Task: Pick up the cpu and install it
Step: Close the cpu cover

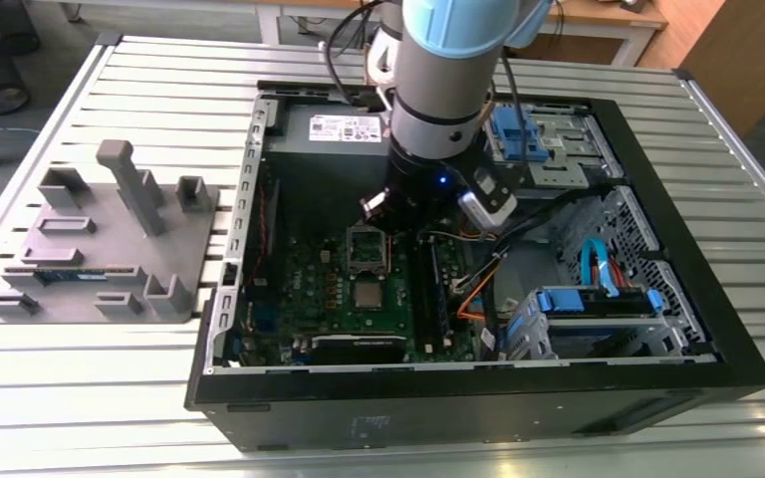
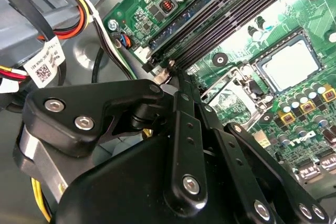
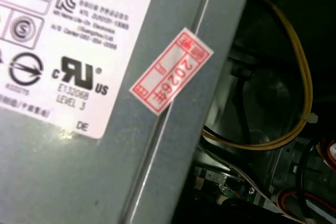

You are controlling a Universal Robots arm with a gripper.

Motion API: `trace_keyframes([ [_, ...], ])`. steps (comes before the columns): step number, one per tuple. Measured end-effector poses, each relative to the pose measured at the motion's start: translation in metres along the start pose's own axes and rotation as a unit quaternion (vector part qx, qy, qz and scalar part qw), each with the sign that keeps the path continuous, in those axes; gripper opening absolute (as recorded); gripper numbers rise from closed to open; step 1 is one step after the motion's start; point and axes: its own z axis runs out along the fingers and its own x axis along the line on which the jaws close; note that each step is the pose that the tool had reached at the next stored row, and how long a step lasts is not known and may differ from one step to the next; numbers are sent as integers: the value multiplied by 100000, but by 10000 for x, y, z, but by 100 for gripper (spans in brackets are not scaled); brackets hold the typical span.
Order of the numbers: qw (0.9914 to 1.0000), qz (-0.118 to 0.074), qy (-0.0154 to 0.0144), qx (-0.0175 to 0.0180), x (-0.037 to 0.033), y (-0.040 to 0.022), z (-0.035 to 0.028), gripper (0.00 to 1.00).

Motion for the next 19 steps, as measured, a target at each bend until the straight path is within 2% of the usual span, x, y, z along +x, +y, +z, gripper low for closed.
trace_keyframes([
  [6,100000,-1,-47,-145,16,21,0,11],
  [19,99999,-2,-147,-439,-2,95,14,11],
])
